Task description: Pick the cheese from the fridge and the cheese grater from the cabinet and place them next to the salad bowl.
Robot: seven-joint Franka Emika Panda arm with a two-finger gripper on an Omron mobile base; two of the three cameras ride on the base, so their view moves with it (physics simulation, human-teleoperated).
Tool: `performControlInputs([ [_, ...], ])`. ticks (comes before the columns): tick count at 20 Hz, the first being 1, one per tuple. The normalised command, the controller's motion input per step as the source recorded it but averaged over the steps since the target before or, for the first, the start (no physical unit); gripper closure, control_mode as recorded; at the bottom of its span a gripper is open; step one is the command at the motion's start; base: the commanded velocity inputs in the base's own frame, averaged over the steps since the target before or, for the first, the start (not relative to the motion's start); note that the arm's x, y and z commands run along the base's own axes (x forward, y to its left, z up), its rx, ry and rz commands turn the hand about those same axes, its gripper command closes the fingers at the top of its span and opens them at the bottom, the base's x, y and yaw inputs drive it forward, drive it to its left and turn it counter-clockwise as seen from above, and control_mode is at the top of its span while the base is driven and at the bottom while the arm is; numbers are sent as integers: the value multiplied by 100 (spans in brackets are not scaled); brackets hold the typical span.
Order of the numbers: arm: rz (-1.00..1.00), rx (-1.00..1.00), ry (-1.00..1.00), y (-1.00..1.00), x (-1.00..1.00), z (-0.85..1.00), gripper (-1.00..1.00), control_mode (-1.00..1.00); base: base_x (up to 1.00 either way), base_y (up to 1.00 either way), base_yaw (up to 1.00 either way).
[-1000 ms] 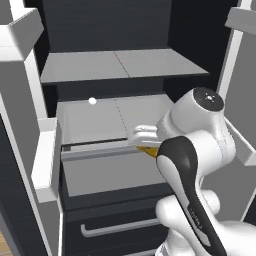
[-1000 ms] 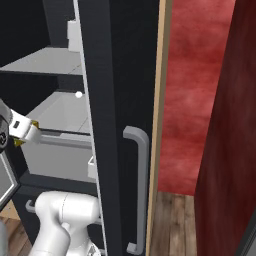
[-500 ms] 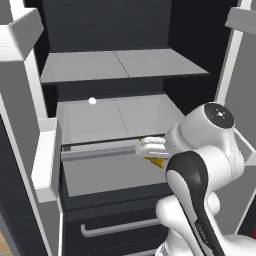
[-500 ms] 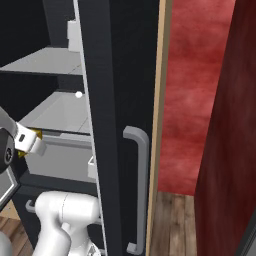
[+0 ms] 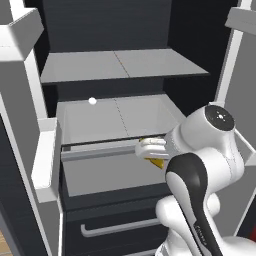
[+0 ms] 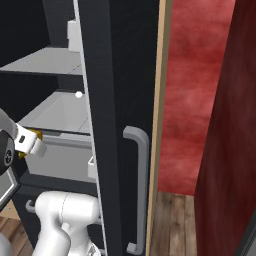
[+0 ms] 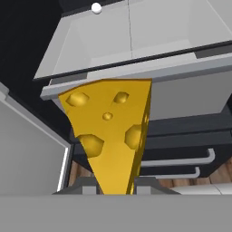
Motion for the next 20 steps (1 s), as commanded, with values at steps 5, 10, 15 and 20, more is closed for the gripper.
performControlInputs([
  [5,0,0,0,0,0,0,100,100,-1,0,0],
  [10,0,0,0,0,0,0,100,100,-40,0,0],
  [15,0,0,0,0,0,0,100,100,-65,4,0],
  [20,0,0,0,0,0,0,100,100,-65,2,0],
])
